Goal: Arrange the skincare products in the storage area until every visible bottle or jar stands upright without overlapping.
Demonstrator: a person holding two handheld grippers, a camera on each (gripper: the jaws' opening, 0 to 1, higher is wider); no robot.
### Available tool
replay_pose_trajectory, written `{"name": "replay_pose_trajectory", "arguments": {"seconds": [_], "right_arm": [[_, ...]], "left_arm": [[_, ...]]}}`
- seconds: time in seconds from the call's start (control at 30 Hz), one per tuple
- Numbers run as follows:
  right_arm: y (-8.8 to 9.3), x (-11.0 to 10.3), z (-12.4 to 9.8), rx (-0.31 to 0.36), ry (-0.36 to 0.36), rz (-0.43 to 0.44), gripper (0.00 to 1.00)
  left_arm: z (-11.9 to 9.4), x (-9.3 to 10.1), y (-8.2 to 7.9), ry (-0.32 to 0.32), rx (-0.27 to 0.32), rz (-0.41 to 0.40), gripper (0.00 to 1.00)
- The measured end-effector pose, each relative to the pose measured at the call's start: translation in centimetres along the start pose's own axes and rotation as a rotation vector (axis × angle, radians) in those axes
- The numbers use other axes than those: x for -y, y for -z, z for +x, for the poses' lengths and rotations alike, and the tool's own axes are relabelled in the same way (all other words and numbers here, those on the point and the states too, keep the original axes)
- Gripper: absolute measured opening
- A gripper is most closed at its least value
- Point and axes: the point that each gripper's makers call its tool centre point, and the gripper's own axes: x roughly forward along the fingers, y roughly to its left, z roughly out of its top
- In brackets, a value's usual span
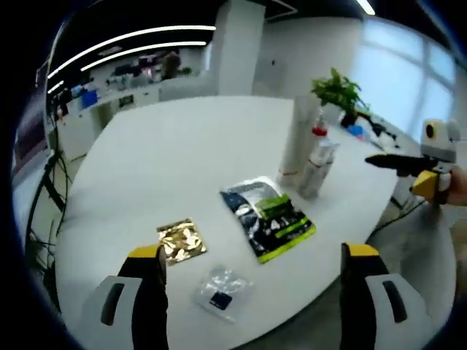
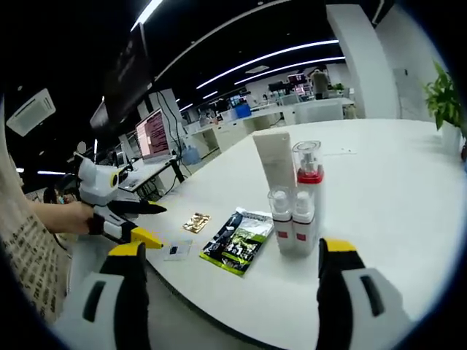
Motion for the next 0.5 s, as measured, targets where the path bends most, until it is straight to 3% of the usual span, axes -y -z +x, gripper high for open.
{"name": "replay_pose_trajectory", "arguments": {"seconds": [0.37,0.5], "right_arm": [[0.1,-0.6,-0.6,0.006,-0.007,-0.007,0.98],[0.3,-0.7,-0.8,0.007,-0.005,-0.004,0.98]], "left_arm": [[-2.7,-1.1,-0.1,-0.038,0.057,-0.025,0.97],[-3.1,-1.2,-0.9,-0.045,0.091,-0.032,0.97]]}}
